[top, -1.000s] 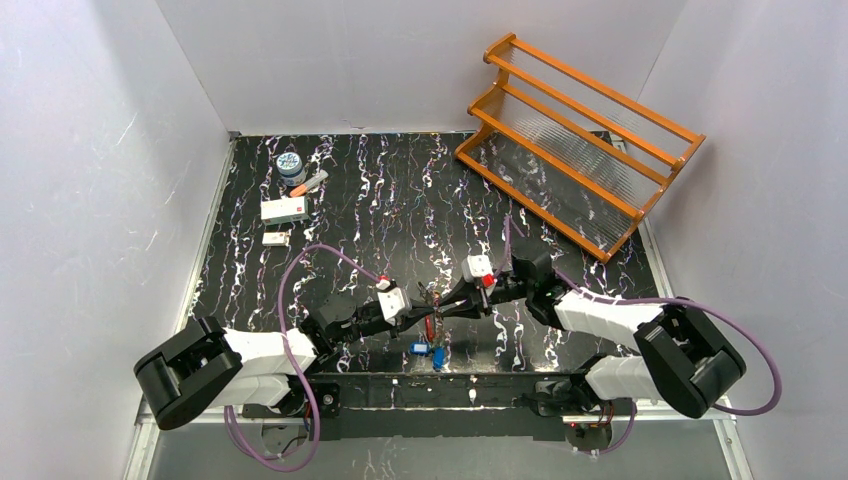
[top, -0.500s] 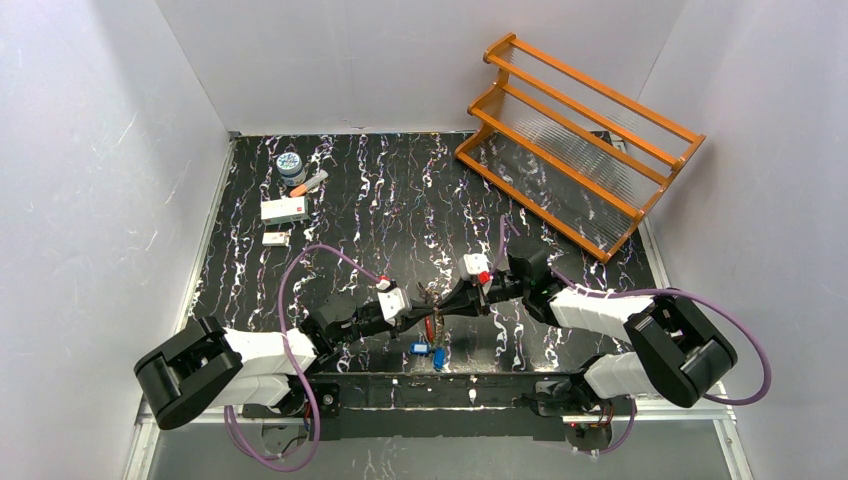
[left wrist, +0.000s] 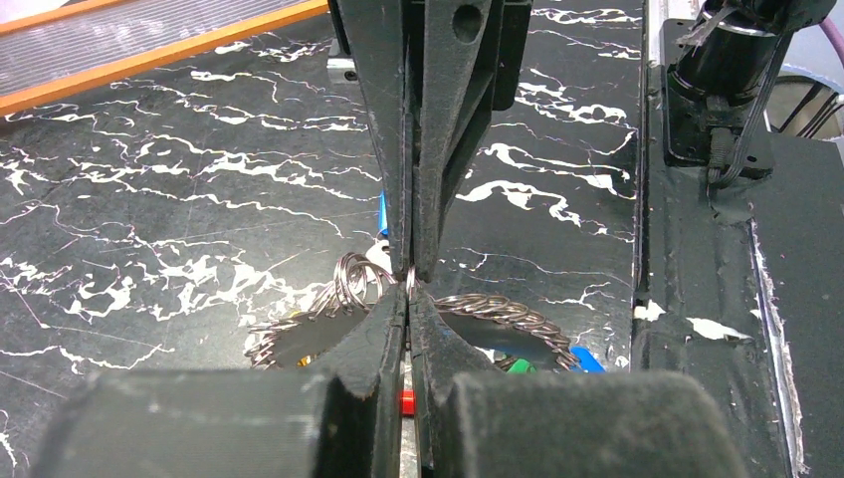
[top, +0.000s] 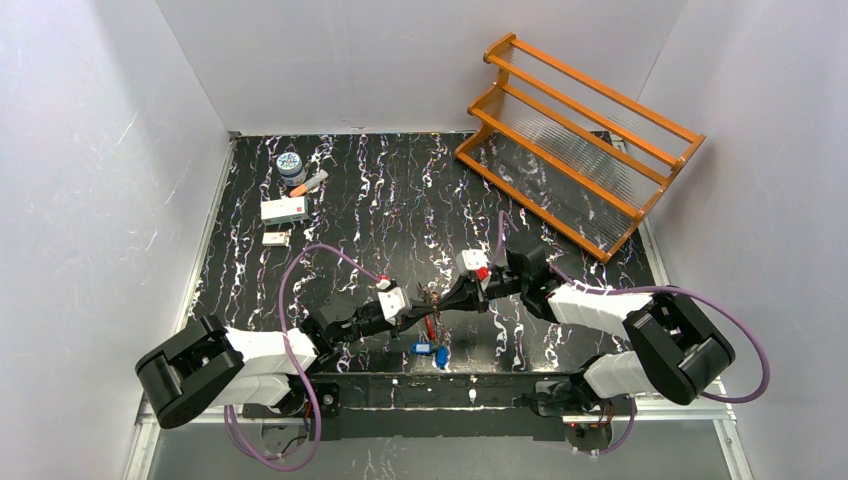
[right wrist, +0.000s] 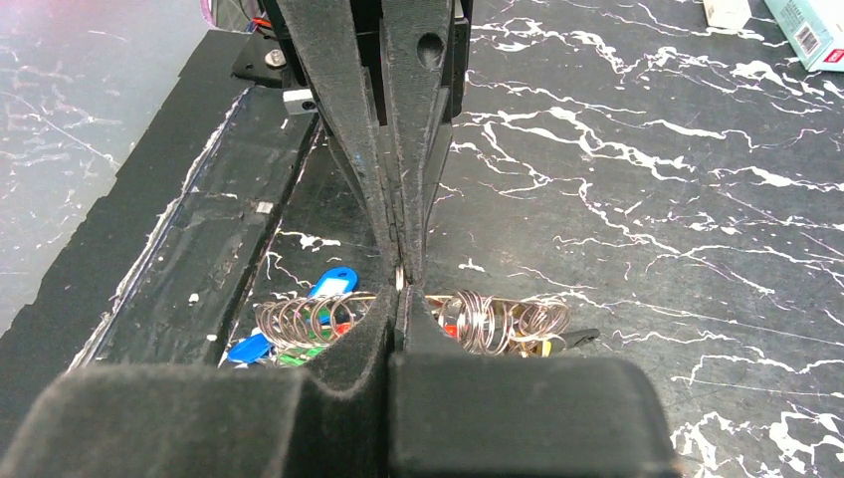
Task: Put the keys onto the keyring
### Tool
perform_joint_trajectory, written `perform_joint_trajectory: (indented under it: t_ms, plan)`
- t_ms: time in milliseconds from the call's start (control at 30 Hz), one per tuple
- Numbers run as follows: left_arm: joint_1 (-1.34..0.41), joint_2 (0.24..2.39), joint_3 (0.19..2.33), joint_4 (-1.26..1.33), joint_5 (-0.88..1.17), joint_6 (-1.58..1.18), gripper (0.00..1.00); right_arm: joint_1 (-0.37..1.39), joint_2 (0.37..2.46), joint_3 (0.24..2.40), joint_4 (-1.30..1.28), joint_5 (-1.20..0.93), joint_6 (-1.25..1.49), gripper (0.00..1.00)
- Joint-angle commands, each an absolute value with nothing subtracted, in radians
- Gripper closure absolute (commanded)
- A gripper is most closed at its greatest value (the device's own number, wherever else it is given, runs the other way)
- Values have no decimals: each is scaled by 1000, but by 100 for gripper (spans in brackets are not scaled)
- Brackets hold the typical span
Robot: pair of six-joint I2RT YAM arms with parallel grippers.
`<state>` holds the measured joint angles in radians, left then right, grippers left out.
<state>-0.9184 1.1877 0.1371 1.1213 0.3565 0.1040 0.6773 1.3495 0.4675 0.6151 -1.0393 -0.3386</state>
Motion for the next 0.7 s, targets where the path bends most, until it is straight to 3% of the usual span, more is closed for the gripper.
perform_joint_trajectory:
  t_ms: [0, 333, 667]
  plan:
    - [-921, 1175, 135, 1175, 359, 124, 100, 676, 1345, 532, 535, -1042, -384, 99]
    - [-921, 1131, 111, 1156, 267, 151, 70, 678, 1295, 555, 288, -921, -475, 99]
    - [-921, 1141, 140, 1059, 274, 194, 67, 725, 1363, 650, 34, -691, -558, 99]
